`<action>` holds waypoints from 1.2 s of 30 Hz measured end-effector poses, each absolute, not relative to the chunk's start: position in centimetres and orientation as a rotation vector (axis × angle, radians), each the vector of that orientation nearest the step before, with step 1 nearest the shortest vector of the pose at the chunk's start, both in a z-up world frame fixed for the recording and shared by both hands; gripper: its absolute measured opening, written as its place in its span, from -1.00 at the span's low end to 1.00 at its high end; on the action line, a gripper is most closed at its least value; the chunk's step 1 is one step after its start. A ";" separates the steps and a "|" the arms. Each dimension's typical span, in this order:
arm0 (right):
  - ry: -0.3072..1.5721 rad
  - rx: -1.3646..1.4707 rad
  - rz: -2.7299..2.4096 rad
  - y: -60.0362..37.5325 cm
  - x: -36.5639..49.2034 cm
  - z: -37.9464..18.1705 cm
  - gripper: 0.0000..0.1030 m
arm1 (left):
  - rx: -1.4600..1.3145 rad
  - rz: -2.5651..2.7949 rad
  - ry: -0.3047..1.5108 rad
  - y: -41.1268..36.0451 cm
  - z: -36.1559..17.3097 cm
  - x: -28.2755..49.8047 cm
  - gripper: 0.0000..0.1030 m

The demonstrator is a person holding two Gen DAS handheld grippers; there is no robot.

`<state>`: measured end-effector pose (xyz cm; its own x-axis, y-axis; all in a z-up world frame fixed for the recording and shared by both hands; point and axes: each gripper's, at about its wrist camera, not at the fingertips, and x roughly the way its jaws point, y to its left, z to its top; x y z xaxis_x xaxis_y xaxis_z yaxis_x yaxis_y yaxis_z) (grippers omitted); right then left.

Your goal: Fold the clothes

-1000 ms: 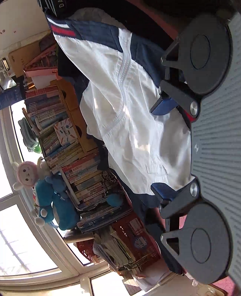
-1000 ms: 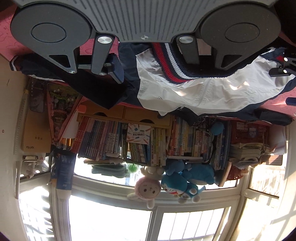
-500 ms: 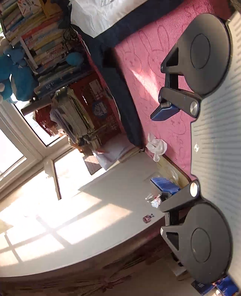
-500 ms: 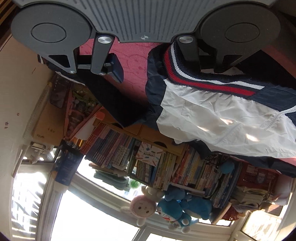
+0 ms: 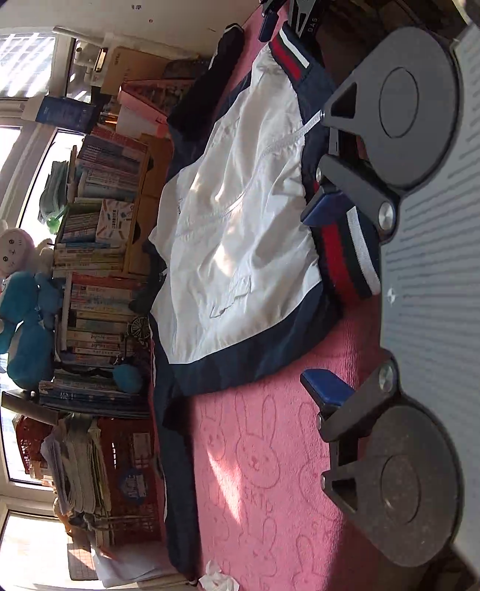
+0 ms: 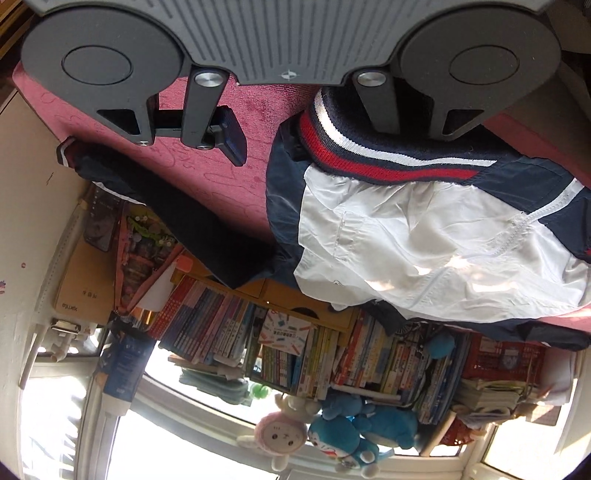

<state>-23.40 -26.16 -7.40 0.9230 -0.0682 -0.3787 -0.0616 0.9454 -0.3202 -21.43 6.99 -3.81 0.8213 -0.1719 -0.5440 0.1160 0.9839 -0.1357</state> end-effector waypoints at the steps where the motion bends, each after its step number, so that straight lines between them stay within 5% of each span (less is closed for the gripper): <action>1: 0.405 -0.333 -0.006 -26.3 -23.4 -7.5 0.03 | -0.108 -0.136 0.608 6.8 -4.2 -21.2 0.65; 18: 0.369 -0.354 -0.012 -25.8 -24.7 -8.5 0.06 | -0.341 -0.078 0.636 7.0 -5.2 -20.2 0.80; 20: 0.330 -0.415 0.015 -24.8 -24.8 -8.3 0.06 | -0.280 -0.014 0.625 6.3 -4.8 -20.4 0.18; 21: 0.310 -0.446 0.029 -24.3 -24.8 -8.3 0.06 | -0.242 0.011 0.617 6.2 -4.5 -20.6 -0.57; 29: 0.199 -0.516 0.211 -20.3 -23.3 -6.7 0.09 | -0.120 0.165 0.562 8.9 -2.0 -21.8 -0.68; 36: 0.360 -0.569 0.147 -23.6 -24.5 -8.3 0.16 | -0.009 0.240 0.736 9.8 -4.8 -22.1 -0.62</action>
